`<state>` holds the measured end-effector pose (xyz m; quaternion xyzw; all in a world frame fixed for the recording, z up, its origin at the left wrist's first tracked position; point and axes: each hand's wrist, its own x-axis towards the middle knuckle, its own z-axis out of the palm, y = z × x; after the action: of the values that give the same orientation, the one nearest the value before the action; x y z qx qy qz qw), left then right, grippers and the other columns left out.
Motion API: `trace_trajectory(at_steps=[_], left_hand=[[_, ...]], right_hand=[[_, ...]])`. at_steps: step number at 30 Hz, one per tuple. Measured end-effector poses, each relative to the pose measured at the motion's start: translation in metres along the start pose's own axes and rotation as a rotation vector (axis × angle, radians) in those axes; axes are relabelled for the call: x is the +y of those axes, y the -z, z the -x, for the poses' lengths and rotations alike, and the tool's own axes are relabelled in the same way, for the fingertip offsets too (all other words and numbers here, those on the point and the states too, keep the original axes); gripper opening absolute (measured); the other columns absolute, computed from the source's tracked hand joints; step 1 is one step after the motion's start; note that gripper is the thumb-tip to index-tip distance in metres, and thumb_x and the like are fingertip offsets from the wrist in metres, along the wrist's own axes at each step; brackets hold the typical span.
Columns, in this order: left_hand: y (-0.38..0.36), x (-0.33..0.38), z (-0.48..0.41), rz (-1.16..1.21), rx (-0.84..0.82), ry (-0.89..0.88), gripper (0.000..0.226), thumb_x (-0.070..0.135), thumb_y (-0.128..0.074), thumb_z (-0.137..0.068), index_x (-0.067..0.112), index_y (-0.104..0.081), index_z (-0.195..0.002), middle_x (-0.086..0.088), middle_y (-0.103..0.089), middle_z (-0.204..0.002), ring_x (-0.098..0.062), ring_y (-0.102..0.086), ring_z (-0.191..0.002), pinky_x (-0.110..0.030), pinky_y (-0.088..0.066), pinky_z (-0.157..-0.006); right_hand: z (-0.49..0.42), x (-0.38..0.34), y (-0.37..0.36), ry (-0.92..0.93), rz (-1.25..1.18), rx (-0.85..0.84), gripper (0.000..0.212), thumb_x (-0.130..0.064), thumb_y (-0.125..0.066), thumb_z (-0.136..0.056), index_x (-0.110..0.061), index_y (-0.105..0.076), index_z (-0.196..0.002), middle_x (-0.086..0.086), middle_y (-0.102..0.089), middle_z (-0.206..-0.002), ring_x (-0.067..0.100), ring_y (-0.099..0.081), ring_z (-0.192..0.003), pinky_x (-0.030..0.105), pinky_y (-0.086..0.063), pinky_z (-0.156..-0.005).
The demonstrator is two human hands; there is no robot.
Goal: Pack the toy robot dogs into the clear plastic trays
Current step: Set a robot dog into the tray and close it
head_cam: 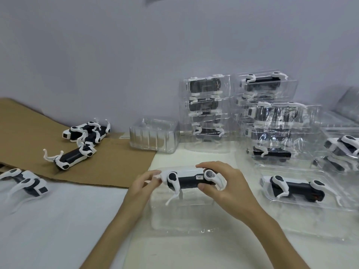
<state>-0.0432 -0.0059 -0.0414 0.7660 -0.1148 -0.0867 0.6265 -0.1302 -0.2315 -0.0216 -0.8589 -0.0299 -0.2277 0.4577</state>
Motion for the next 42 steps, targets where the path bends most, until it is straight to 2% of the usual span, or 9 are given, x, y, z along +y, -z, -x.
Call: trace_trajectory(at_steps=[6, 16, 20, 26, 31, 33, 35, 39, 42], left_hand=[[0.003, 0.004, 0.002, -0.125, 0.069, 0.094, 0.048, 0.068, -0.063, -0.066, 0.024, -0.075, -0.081, 0.001, -0.057, -0.073, -0.019, -0.054, -0.073, -0.032, -0.037, -0.072], [0.002, 0.007, 0.0, -0.072, -0.138, 0.2, 0.039, 0.056, -0.058, -0.094, 0.028, -0.068, -0.069, 0.012, -0.059, -0.07, -0.005, -0.058, -0.065, -0.029, -0.039, -0.075], [-0.002, 0.006, 0.001, -0.065, -0.07, 0.156, 0.038, 0.042, -0.05, -0.101, 0.009, -0.062, -0.086, 0.006, -0.057, -0.079, -0.006, -0.055, -0.068, -0.028, -0.037, -0.073], [-0.005, 0.005, 0.008, -0.101, 0.069, -0.027, 0.052, 0.067, -0.045, -0.091, 0.033, -0.061, -0.127, 0.008, -0.065, -0.124, -0.01, -0.058, -0.121, -0.036, -0.042, -0.108], [-0.001, 0.032, 0.006, 0.257, -0.061, -0.27, 0.096, 0.071, -0.081, -0.056, 0.03, -0.052, -0.136, 0.005, -0.062, -0.136, -0.015, -0.058, -0.128, -0.03, -0.05, -0.099], [0.001, 0.032, 0.012, 0.205, -0.161, -0.376, 0.079, 0.053, -0.087, -0.064, 0.027, -0.058, -0.133, -0.002, -0.068, -0.125, -0.014, -0.067, -0.109, -0.022, -0.055, -0.08], [-0.001, 0.032, 0.018, 0.231, -0.158, -0.386, 0.058, 0.039, -0.084, -0.069, 0.028, -0.066, -0.123, -0.004, -0.072, -0.114, -0.012, -0.068, -0.096, -0.02, -0.052, -0.068], [0.0, 0.035, 0.021, 0.377, -0.086, -0.34, 0.056, 0.048, -0.088, -0.062, 0.027, -0.071, -0.111, -0.027, -0.063, -0.107, -0.033, -0.056, -0.094, -0.049, -0.039, -0.078], [0.0, 0.036, 0.022, 0.419, -0.072, -0.336, 0.063, 0.059, -0.09, -0.057, 0.027, -0.072, -0.108, -0.022, -0.066, -0.101, -0.034, -0.05, -0.092, -0.053, -0.033, -0.076]], right_hand=[[-0.001, 0.003, 0.0, 0.002, 0.17, -0.052, 0.034, -0.032, -0.078, -0.084, -0.047, -0.067, -0.112, -0.014, -0.057, -0.09, 0.002, -0.045, -0.105, 0.019, -0.025, -0.094], [0.0, 0.003, 0.002, 0.01, 0.225, -0.066, 0.032, -0.035, -0.076, -0.084, -0.048, -0.065, -0.112, -0.015, -0.06, -0.091, 0.002, -0.044, -0.106, 0.01, -0.019, -0.092], [0.0, 0.0, 0.0, 0.022, 0.141, 0.001, 0.035, -0.039, -0.071, -0.078, -0.047, -0.067, -0.111, -0.017, -0.059, -0.095, 0.005, -0.052, -0.104, 0.022, -0.028, -0.097], [0.0, -0.011, 0.0, 0.226, 0.026, 0.195, 0.048, -0.01, -0.083, -0.08, -0.029, -0.071, -0.122, -0.018, -0.065, -0.11, 0.009, -0.064, -0.107, 0.04, -0.049, -0.095], [0.002, -0.02, -0.011, 0.493, 0.179, 0.369, 0.05, -0.003, -0.081, -0.08, -0.024, -0.07, -0.124, -0.003, -0.066, -0.127, 0.016, -0.063, -0.118, 0.044, -0.054, -0.093], [0.003, -0.025, -0.016, 0.547, 0.202, 0.374, 0.048, -0.005, -0.079, -0.079, -0.023, -0.07, -0.123, -0.001, -0.065, -0.128, 0.016, -0.062, -0.12, 0.042, -0.055, -0.093], [0.005, -0.029, -0.018, 0.5, 0.143, 0.319, 0.05, -0.012, -0.081, -0.08, -0.024, -0.068, -0.126, -0.004, -0.063, -0.131, 0.015, -0.061, -0.122, 0.041, -0.054, -0.095], [0.007, -0.036, -0.011, 0.13, -0.206, 0.059, 0.077, -0.051, -0.079, -0.073, -0.046, -0.046, -0.143, -0.023, -0.05, -0.144, 0.003, -0.049, -0.133, 0.025, -0.043, -0.108], [0.006, -0.034, -0.007, -0.048, -0.362, -0.061, 0.077, -0.06, -0.077, -0.066, -0.054, -0.046, -0.136, -0.02, -0.061, -0.13, 0.006, -0.06, -0.12, 0.041, -0.051, -0.101]])
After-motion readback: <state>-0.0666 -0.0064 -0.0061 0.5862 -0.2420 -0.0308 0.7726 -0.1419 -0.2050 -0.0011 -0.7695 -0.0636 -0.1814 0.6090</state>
